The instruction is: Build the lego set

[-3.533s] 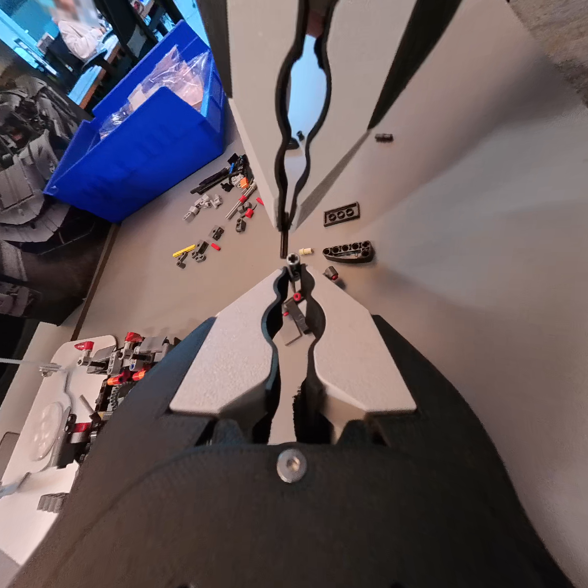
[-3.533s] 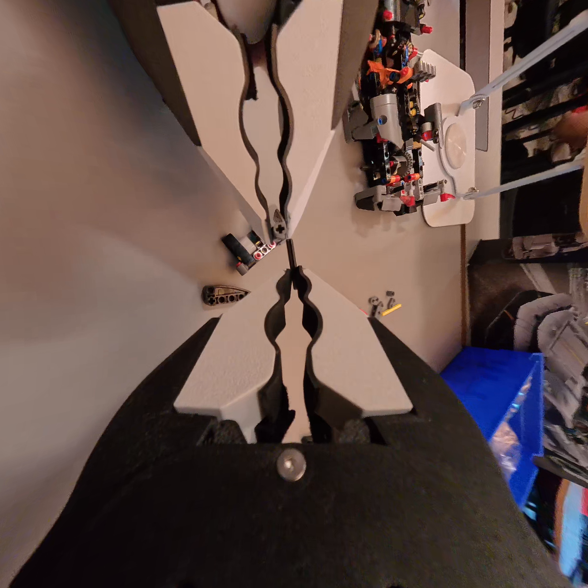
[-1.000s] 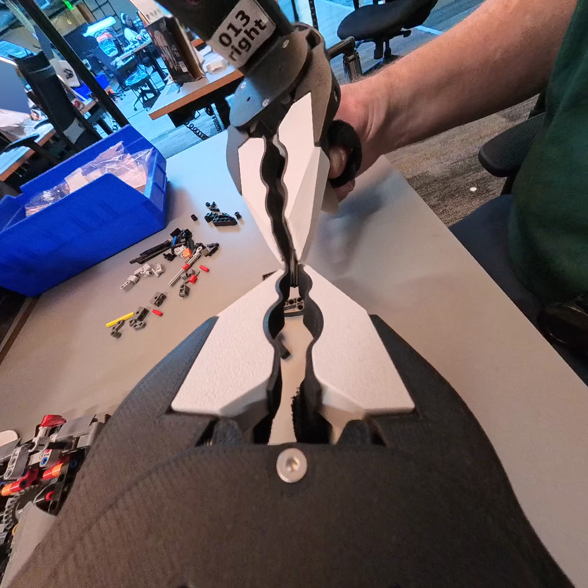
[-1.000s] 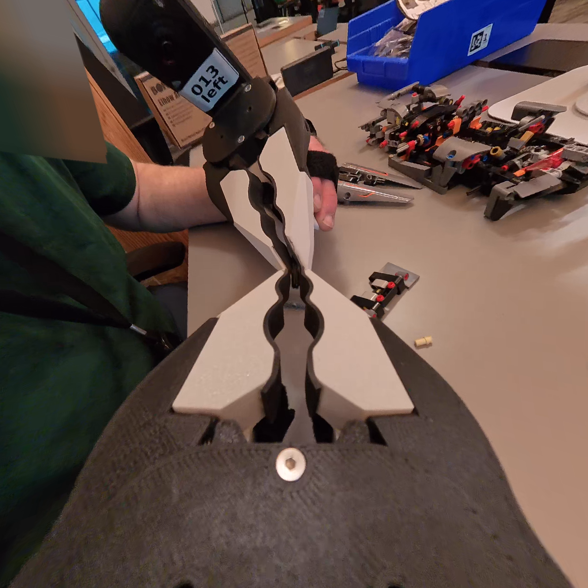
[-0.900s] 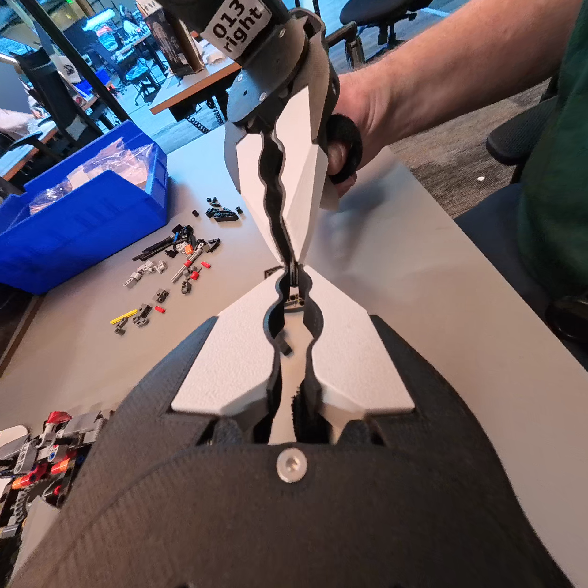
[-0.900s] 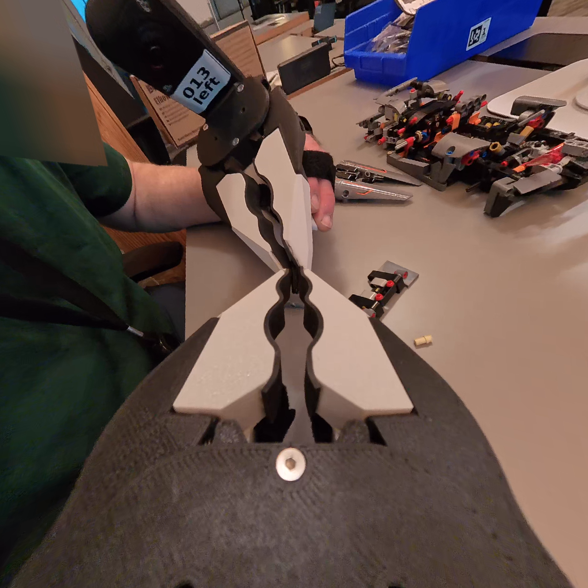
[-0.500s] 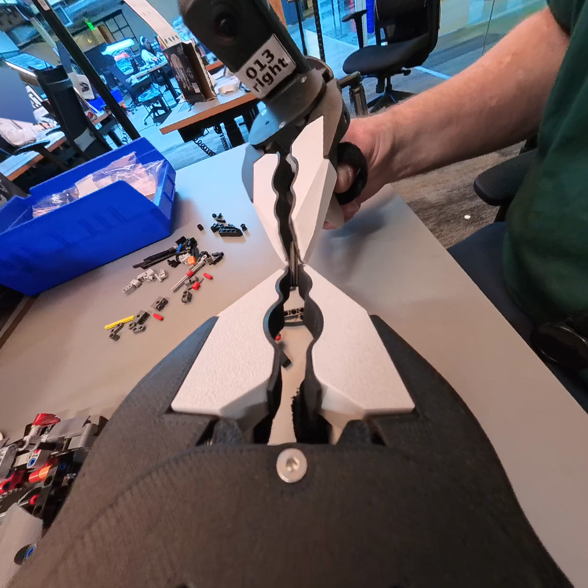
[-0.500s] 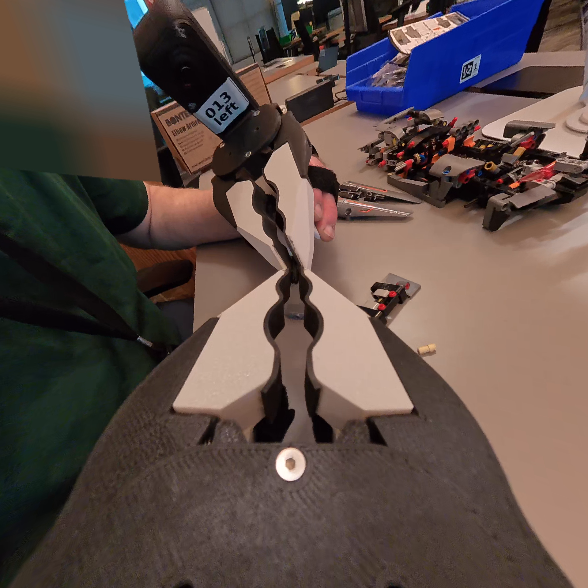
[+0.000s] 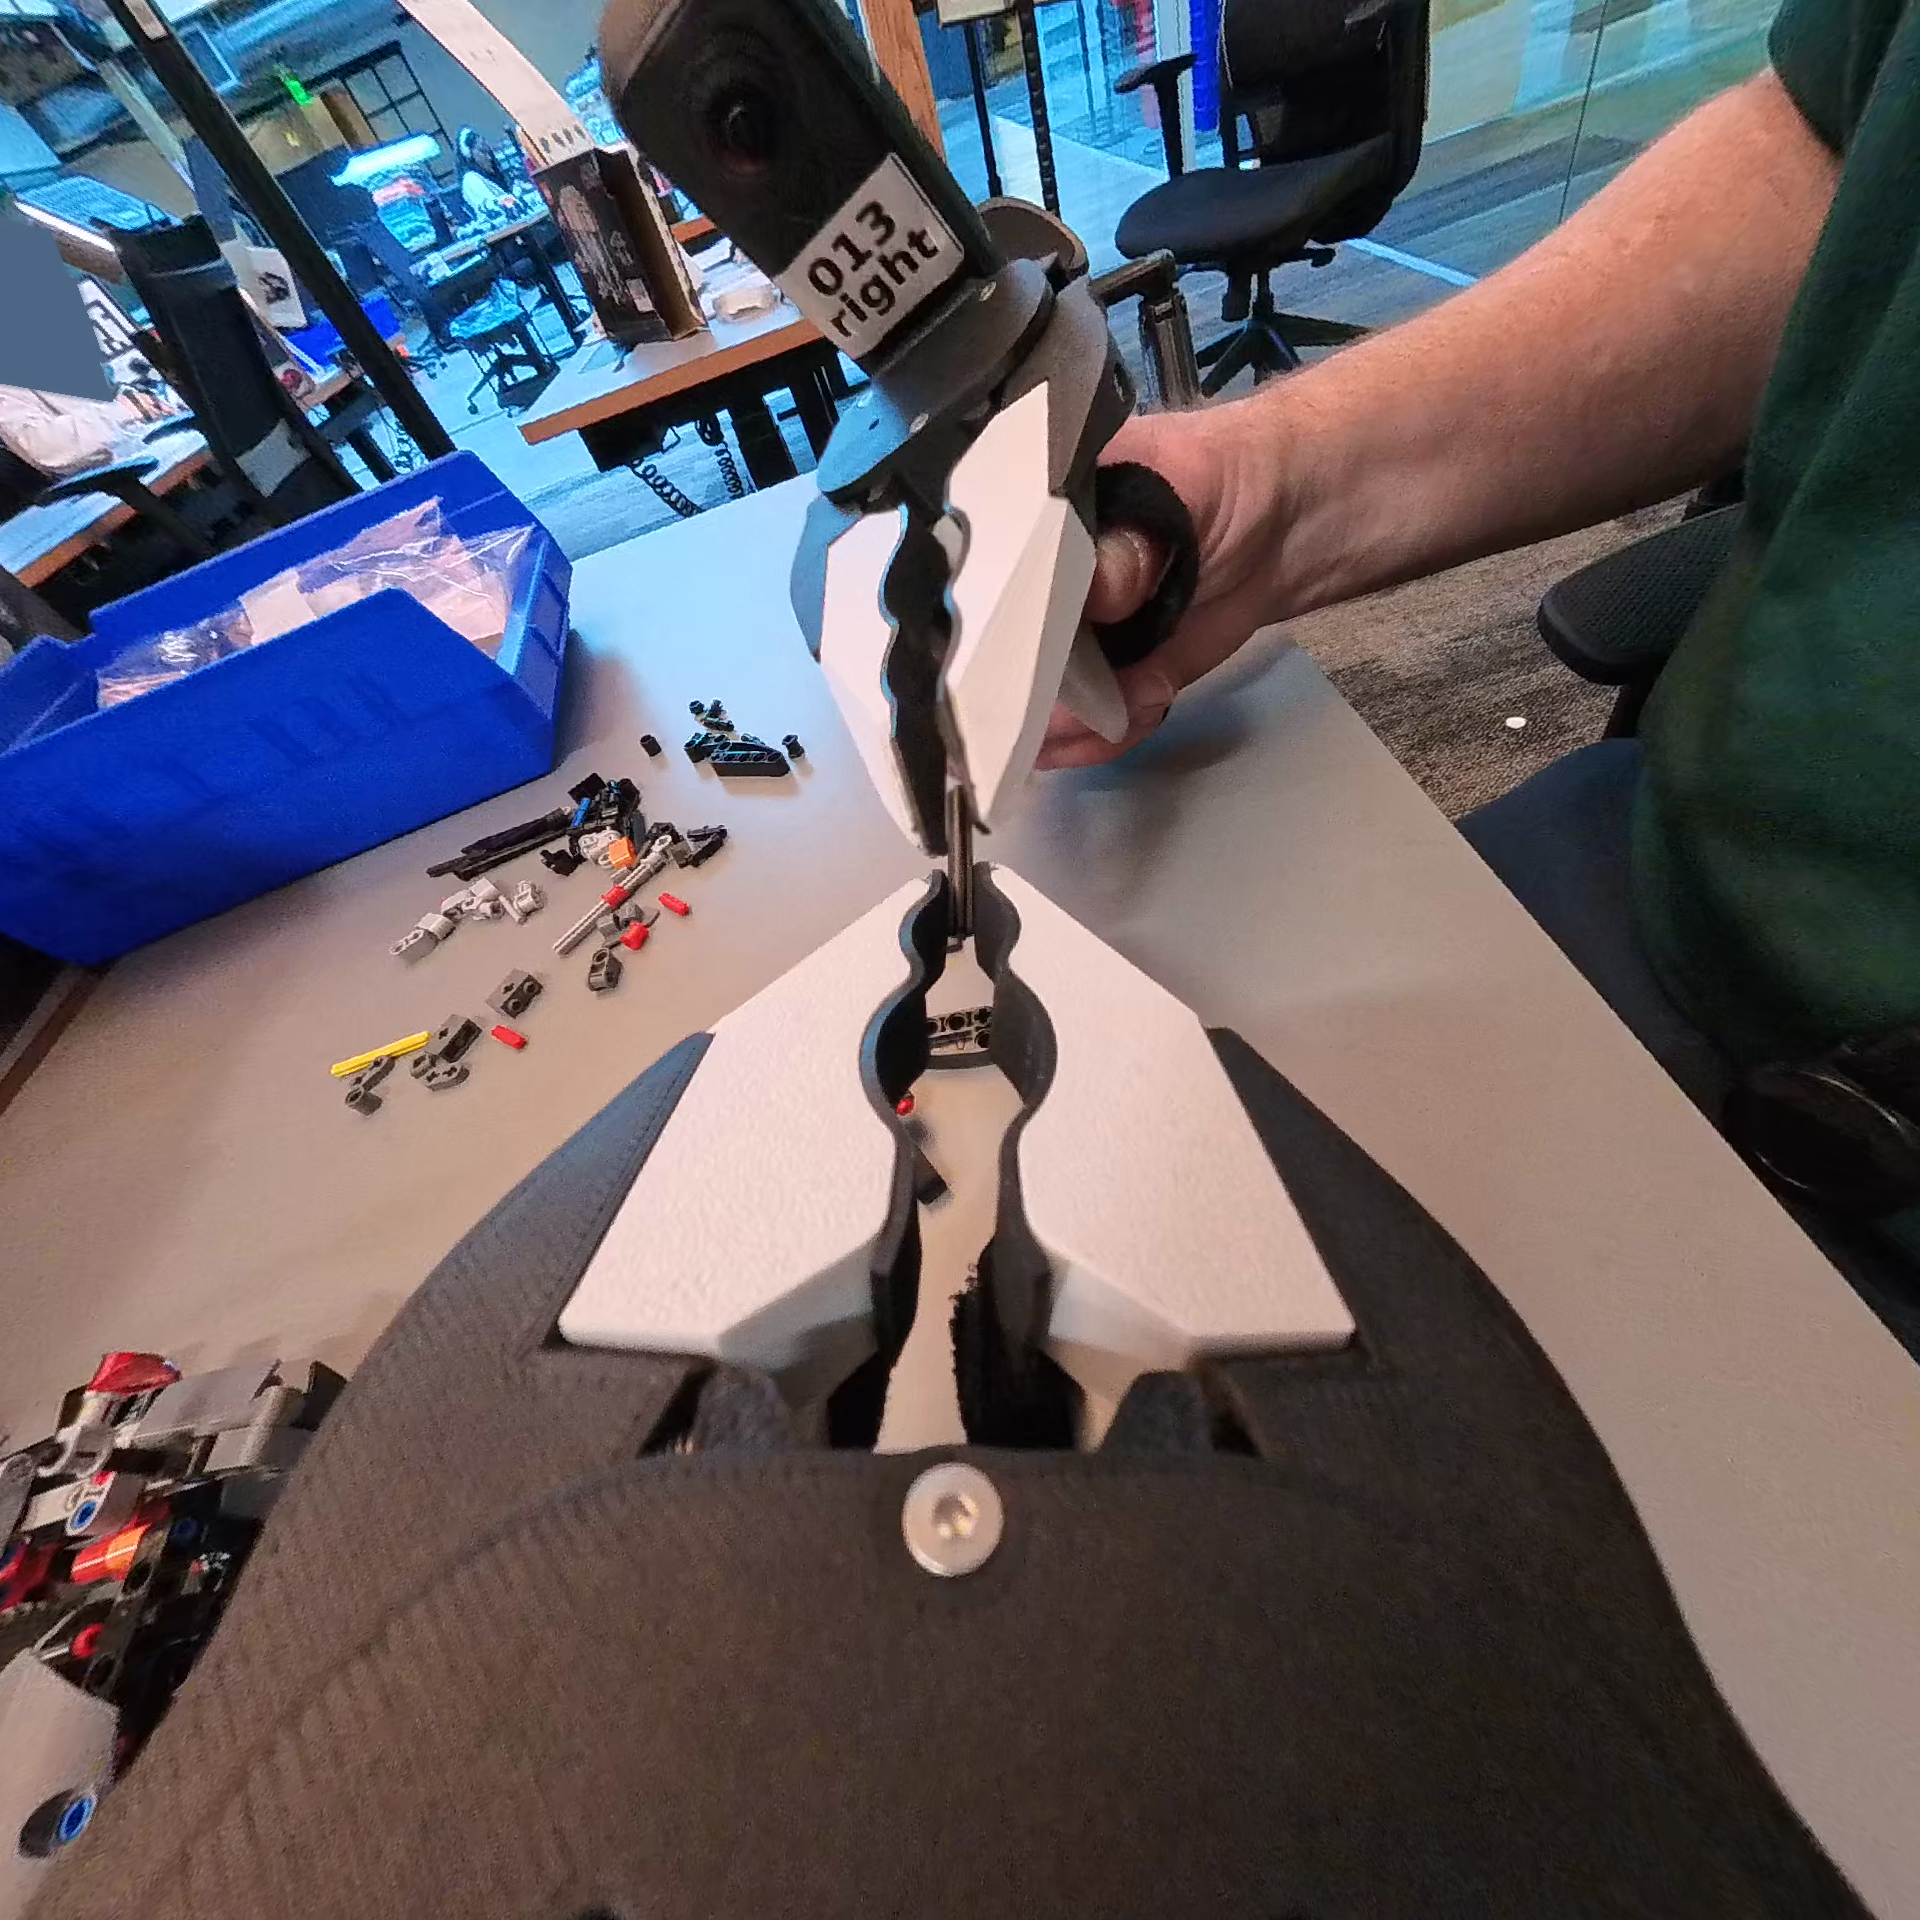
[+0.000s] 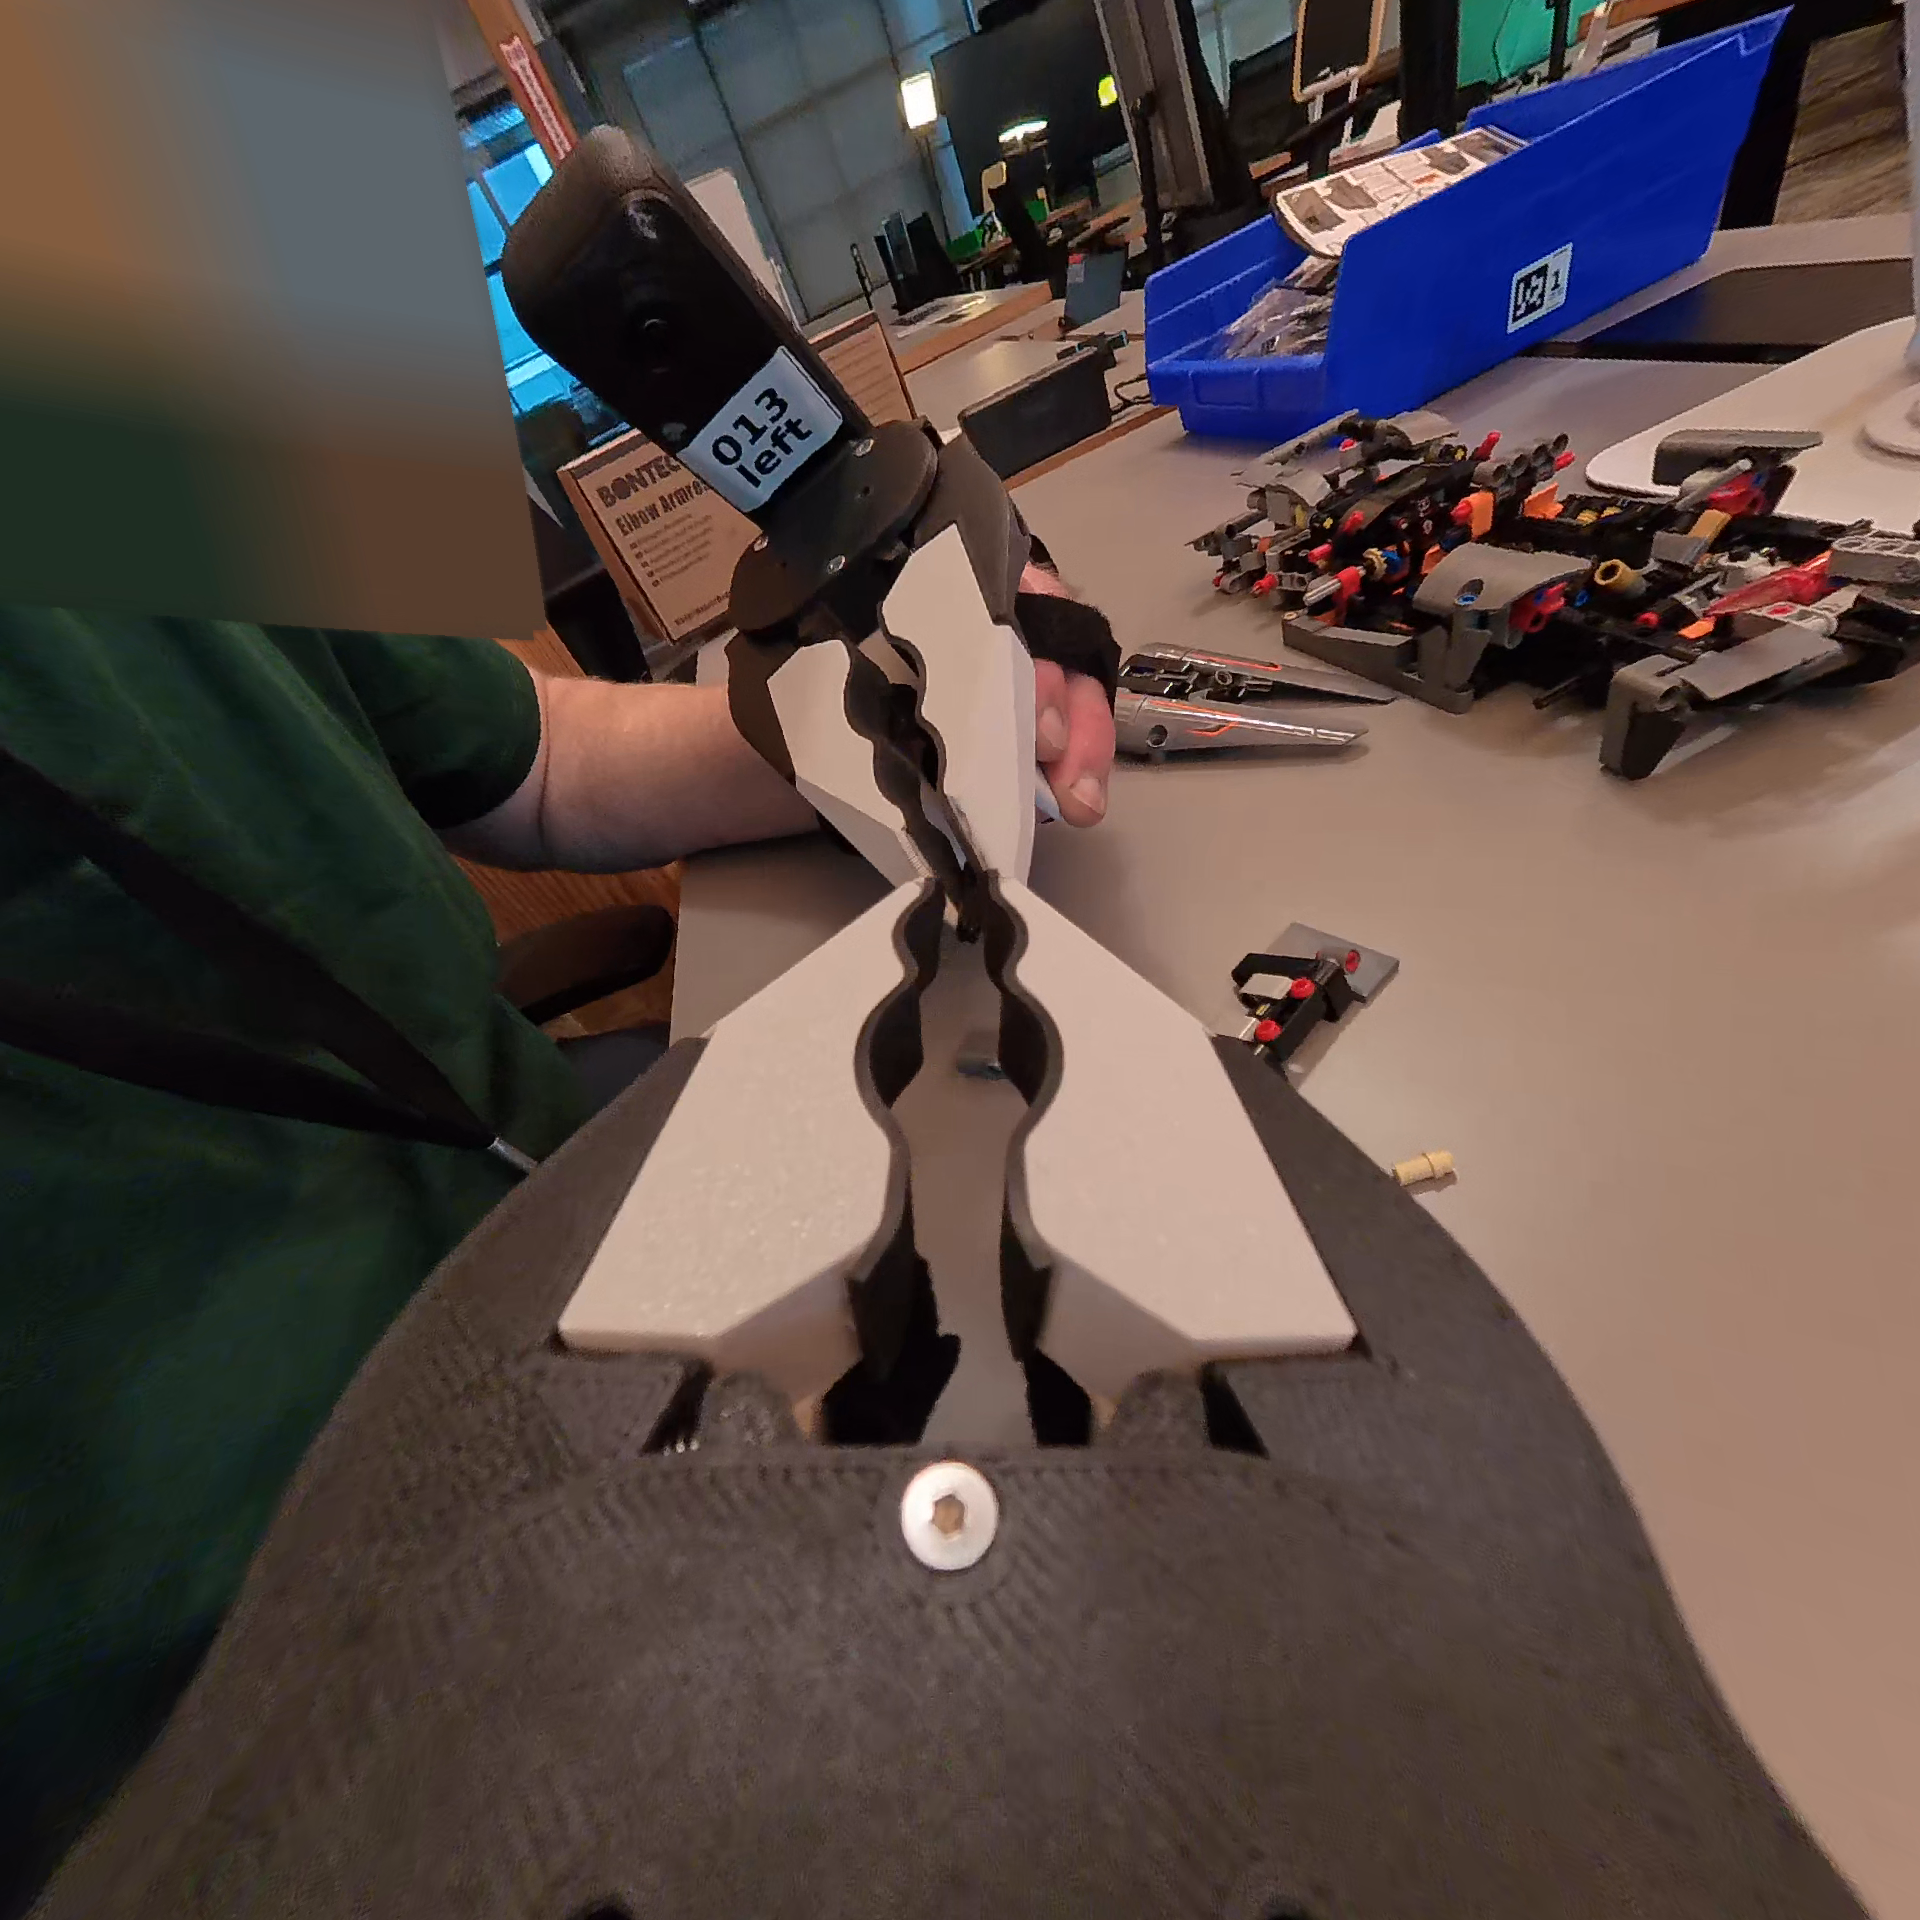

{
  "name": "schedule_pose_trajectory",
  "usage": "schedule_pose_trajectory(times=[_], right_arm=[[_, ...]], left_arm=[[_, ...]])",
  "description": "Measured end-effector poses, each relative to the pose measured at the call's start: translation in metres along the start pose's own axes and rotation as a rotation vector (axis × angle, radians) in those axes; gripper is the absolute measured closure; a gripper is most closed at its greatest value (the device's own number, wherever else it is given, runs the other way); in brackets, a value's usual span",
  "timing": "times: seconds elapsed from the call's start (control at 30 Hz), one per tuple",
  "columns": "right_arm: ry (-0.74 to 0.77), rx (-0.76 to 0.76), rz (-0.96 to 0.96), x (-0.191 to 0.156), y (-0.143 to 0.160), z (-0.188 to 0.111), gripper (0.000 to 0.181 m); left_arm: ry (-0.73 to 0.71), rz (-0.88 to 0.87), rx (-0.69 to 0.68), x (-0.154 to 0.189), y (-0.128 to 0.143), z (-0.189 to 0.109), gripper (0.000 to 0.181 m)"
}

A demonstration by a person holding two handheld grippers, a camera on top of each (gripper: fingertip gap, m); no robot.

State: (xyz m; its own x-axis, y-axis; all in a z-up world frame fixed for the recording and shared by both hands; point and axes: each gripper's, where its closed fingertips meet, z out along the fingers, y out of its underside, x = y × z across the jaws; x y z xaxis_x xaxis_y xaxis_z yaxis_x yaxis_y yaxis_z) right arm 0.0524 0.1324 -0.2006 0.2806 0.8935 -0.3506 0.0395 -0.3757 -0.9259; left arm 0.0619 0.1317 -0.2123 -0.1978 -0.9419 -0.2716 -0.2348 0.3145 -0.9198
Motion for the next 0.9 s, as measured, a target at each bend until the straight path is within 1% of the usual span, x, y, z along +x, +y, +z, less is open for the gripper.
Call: schedule_pose_trajectory(times=[0.03, 0.13, 0.3, 0.37, 0.57, 0.6, 0.9], right_arm=[[0.000, 0.003, 0.001, 0.0001, -0.0002, -0.0002, 0.174], [0.008, 0.001, -0.006, 0.0012, 0.0004, -0.0007, 0.179], [0.018, -0.005, -0.010, 0.0024, 0.0013, -0.0004, 0.173], [0.019, -0.006, -0.014, 0.0023, 0.0014, -0.0005, 0.179], [0.020, -0.015, -0.025, 0.0019, 0.0019, 0.0004, 0.177], [0.023, -0.017, -0.029, 0.0023, 0.0024, 0.0006, 0.179], [0.041, -0.042, -0.055, 0.0040, 0.0038, 0.0006, 0.180]], left_arm=[[0.001, -0.001, 0.000, 0.0000, 0.0002, 0.0001, 0.179], [0.005, -0.004, 0.001, 0.0006, 0.0002, 0.0006, 0.179], [0.000, -0.005, 0.002, -0.0007, -0.0001, 0.0000, 0.179], [0.000, -0.002, -0.003, -0.0003, 0.0008, 0.0006, 0.179], [0.001, -0.005, 0.001, -0.0005, 0.0003, 0.0005, 0.179], [0.001, -0.003, -0.003, -0.0003, 0.0008, 0.0007, 0.179], [0.010, -0.022, -0.004, -0.0007, 0.0027, 0.0020, 0.179]])
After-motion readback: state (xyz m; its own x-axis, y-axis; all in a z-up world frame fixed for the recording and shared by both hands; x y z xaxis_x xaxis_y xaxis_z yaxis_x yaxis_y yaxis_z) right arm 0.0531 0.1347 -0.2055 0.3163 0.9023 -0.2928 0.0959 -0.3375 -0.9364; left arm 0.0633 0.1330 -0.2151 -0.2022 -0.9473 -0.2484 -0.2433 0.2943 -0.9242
